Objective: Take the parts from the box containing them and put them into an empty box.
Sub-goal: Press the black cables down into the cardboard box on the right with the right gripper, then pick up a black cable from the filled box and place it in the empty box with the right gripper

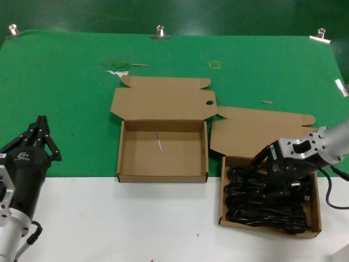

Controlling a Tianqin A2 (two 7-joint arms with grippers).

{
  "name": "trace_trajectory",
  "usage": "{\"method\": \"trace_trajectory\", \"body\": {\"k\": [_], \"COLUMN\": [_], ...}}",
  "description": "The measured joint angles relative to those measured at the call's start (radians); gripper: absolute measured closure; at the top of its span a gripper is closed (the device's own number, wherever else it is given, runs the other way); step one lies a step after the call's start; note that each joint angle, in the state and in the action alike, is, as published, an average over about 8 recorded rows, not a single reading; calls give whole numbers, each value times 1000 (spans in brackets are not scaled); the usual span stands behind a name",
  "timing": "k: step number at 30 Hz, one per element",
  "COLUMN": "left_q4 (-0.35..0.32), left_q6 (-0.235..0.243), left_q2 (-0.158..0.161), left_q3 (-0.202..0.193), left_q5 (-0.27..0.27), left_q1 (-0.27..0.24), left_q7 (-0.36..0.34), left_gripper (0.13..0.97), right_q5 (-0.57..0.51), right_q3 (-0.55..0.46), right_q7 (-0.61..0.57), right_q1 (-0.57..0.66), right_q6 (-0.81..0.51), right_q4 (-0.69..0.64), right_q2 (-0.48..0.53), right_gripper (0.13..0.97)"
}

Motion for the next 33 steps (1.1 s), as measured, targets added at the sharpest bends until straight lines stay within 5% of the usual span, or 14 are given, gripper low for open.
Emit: {"method": "trace_trajectory", "body": {"k": [7, 16, 33], "left_q4": [0, 0, 0], "left_q6": [0, 0, 0], "left_q2": [0, 0, 0], "left_q3": [0, 0, 0], "left_q5": [0, 0, 0], "left_q1": [0, 0, 0], "left_q7": [0, 0, 0], "left_gripper": [946, 946, 946], "right_q5": [2, 7, 24], "right_q3": [8, 18, 41], "right_q7": [-8, -15, 10], "right_q1": [-7, -13, 42], "right_q6": [-9, -21, -91], "right_q4": [1, 3, 9], "right_q2": [11, 20, 33], "right_gripper": [777, 857, 857]}}
